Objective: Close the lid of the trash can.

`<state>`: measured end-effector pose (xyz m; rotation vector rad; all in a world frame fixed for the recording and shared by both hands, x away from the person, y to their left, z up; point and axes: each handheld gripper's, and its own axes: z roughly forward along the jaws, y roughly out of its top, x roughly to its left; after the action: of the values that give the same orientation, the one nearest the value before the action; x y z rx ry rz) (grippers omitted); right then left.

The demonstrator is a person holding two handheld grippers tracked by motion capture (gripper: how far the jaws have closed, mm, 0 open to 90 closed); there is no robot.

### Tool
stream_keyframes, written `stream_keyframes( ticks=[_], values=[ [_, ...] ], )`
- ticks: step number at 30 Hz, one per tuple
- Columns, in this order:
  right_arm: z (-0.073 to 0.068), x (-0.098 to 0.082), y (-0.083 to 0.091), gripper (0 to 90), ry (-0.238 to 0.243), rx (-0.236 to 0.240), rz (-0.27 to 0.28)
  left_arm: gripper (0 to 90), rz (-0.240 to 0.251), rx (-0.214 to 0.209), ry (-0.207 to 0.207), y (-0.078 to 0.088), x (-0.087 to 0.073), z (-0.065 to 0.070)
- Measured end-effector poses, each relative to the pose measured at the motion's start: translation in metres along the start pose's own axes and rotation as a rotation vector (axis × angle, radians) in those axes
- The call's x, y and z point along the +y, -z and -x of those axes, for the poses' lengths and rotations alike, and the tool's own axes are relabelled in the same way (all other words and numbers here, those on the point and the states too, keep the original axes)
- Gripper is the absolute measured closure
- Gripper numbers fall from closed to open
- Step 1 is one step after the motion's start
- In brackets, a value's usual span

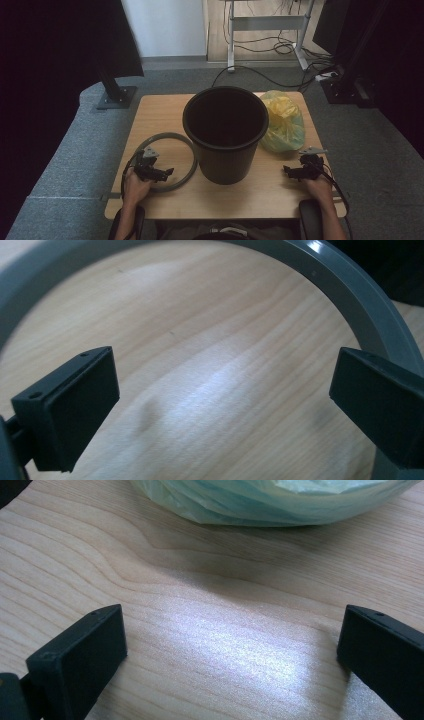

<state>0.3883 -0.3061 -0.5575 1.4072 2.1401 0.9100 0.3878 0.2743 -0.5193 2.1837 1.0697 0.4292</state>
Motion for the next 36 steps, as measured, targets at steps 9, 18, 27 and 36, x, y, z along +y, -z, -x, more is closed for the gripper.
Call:
stream_keyframes(
  ticks=[9, 18, 27, 36],
  values=[
    [-0.001, -0.002, 0.002, 0.0, 0.016, 0.016, -0.002, 0.0, 0.030, 0.085, 0.069, 0.016, -0.005, -0.020],
    [-0.002, -0.002, 0.002, 0.0, 0.022, 0.020, 0.000, 0.0, 0.016, 0.174, 0.171, 0.020, -0.019, -0.051],
    [-0.002, -0.002, 0.002, 0.0, 0.022, 0.020, 0.000, 0.0, -0.028, 0.155, 0.246, 0.007, -0.033, -0.065],
    [-0.002, -0.002, 0.002, 0.0, 0.022, 0.020, 0.000, 0.0, -0.050, 0.188, 0.239, -0.002, -0.037, -0.065]
  ],
)
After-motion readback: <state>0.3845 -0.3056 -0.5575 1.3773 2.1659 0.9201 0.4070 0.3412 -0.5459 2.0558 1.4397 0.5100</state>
